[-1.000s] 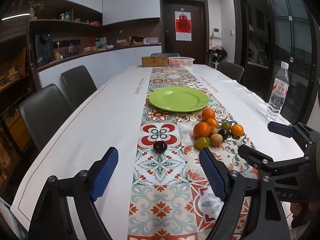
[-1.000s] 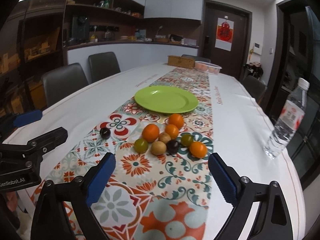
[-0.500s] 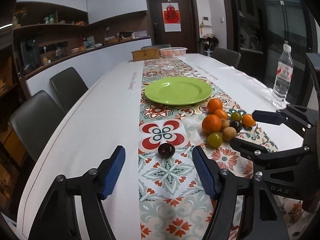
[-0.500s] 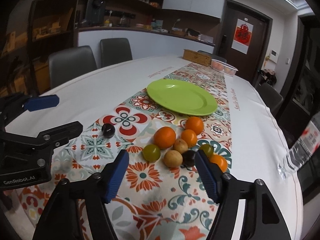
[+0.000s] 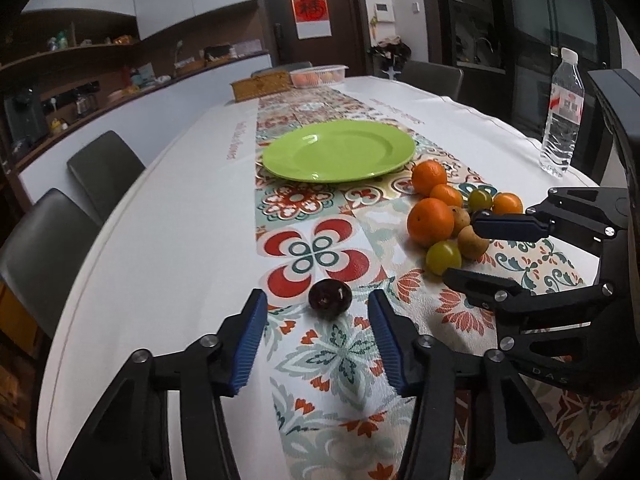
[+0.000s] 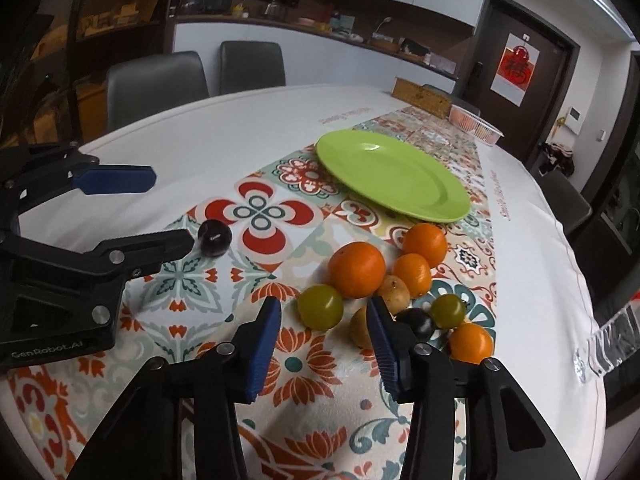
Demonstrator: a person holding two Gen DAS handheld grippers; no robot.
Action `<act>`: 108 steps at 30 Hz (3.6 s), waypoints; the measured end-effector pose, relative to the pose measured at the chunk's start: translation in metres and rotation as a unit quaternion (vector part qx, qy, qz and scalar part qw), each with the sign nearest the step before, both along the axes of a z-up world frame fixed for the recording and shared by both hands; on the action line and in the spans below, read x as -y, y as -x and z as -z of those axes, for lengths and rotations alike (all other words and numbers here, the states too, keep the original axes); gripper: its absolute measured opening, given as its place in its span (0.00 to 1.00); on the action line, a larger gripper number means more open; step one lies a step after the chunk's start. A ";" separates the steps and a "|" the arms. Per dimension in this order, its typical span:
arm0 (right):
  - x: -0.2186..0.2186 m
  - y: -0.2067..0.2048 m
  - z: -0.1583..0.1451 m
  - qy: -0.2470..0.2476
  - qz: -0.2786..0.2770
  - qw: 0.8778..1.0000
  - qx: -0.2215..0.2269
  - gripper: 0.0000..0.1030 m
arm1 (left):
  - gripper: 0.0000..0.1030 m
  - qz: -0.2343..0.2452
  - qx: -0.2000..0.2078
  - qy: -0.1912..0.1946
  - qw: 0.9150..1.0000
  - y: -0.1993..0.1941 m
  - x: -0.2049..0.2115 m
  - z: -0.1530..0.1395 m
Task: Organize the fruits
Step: 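Grasp the dark purple plum with the left tool while the right tool grasps a yellow-green fruit, then release the plum onto the green plate with the left tool while the right tool releases its fruit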
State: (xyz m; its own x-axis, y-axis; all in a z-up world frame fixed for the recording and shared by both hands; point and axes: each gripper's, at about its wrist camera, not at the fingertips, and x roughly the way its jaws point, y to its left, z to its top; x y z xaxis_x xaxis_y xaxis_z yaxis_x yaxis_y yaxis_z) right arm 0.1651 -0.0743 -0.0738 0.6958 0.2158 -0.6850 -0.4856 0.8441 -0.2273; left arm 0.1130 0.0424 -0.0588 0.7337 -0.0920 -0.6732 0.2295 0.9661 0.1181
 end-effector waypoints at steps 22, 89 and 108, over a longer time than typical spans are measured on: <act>-0.016 -0.016 0.016 0.045 -0.010 0.999 -0.013 0.28 | 0.31 0.008 -0.064 0.007 0.998 -0.035 0.006 0.022; 0.056 -0.214 -0.038 -0.131 0.043 0.983 -0.124 0.27 | 0.28 -0.030 -0.064 0.102 0.992 -0.202 0.034 -0.031; 0.066 -0.215 -0.040 -0.135 0.060 0.981 -0.122 0.33 | 0.39 -0.038 -0.037 0.070 0.996 -0.183 0.038 -0.044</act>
State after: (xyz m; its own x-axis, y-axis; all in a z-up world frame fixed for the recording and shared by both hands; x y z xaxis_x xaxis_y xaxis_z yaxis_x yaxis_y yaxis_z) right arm 0.3797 -0.1404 -0.0340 0.5506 0.3384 -0.7631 -0.3905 0.9124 0.1229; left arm 0.2958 0.0046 -0.0150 0.6906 -0.1342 -0.7107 0.1577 0.9869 -0.0332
